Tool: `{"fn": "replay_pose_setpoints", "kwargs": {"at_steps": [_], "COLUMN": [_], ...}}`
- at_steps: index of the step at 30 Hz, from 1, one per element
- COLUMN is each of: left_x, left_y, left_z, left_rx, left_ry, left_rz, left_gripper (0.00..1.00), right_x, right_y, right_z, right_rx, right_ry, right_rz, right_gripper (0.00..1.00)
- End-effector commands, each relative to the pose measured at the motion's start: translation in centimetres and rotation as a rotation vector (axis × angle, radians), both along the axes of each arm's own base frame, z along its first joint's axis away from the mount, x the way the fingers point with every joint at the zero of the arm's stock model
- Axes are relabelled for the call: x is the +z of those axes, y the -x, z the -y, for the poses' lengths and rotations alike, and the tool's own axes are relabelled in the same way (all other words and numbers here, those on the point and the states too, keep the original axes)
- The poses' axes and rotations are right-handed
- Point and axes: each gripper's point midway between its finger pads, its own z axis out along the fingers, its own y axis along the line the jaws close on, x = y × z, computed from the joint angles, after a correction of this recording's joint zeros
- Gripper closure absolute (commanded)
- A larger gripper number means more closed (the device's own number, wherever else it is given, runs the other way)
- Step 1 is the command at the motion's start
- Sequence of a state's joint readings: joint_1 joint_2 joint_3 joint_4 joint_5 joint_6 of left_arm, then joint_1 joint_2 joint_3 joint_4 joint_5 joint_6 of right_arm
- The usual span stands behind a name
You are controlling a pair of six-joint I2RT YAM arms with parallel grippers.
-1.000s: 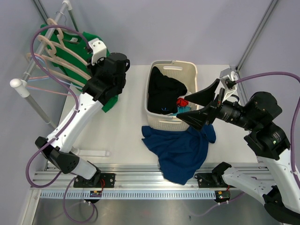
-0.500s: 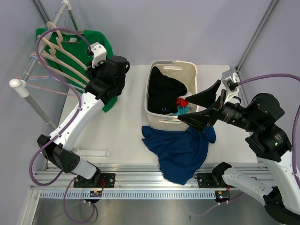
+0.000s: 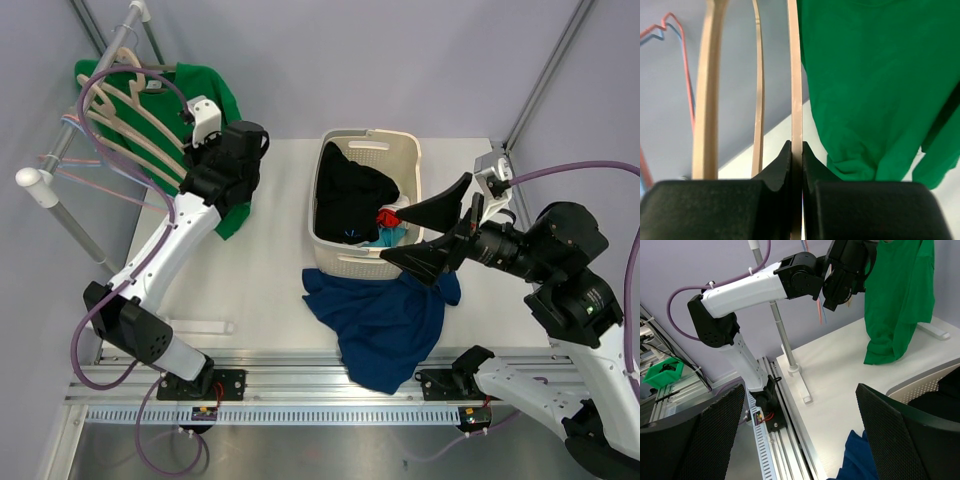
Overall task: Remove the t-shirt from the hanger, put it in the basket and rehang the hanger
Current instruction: Place the hanger at the clothesline.
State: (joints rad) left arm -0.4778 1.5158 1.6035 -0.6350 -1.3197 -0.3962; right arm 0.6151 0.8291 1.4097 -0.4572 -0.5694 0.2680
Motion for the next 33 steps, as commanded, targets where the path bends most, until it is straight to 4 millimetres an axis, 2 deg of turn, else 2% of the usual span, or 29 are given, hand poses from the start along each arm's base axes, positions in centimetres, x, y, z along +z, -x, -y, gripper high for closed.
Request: {"fn": "replay_pose_setpoints", "kwargs": {"at_steps": [1, 8, 12, 16, 21, 27, 30, 33], "left_x": [0.7, 1.6, 2.1, 3.5, 7.6, 9.8, 10.5, 10.4], "left_y": [-1.2, -2.3, -2.2, -0.9, 1.7, 4.1, 4.6, 3.7], "left_z": [-0.7, -1.5, -1.4, -1.3, -1.0, -1.2, -1.7, -2.0], "left_rx": [0.003, 0.008, -0.012, 0.003, -0.018, -0.011, 0.008, 0.008], "left_ry": [0.086, 0.097, 0.104, 0.094, 0.119, 0.121, 0.116, 0.105], "left_rz": [0.081, 0.088, 0.090, 0.125, 0.218, 0.266, 0.278, 0.255], "left_gripper": [1.00, 1.00, 1.00, 1.00, 1.00, 1.00, 1.00, 1.00], "right_x": [0.6, 0.7, 0.8, 0.8, 0.7, 0.7, 0.7, 0.8], "right_y": [0.5, 0.7, 0.7, 0.7, 0.3, 0.3, 0.5, 0.7], "right_z": [0.1, 0.2, 0.1, 0.0, -0.1, -0.2, -0.1, 0.1], "right_rx": [0.015, 0.020, 0.023, 0.030, 0.023, 0.026, 0.027, 0.027], "right_ry": [-0.015, -0.019, -0.023, -0.024, -0.018, -0.014, -0.015, -0.017], "right_rz": [0.040, 0.050, 0.051, 0.049, 0.046, 0.044, 0.045, 0.051], "right_gripper": [0.00, 0.00, 0.01, 0.00, 0.00, 0.00, 0.00, 0.01]}}
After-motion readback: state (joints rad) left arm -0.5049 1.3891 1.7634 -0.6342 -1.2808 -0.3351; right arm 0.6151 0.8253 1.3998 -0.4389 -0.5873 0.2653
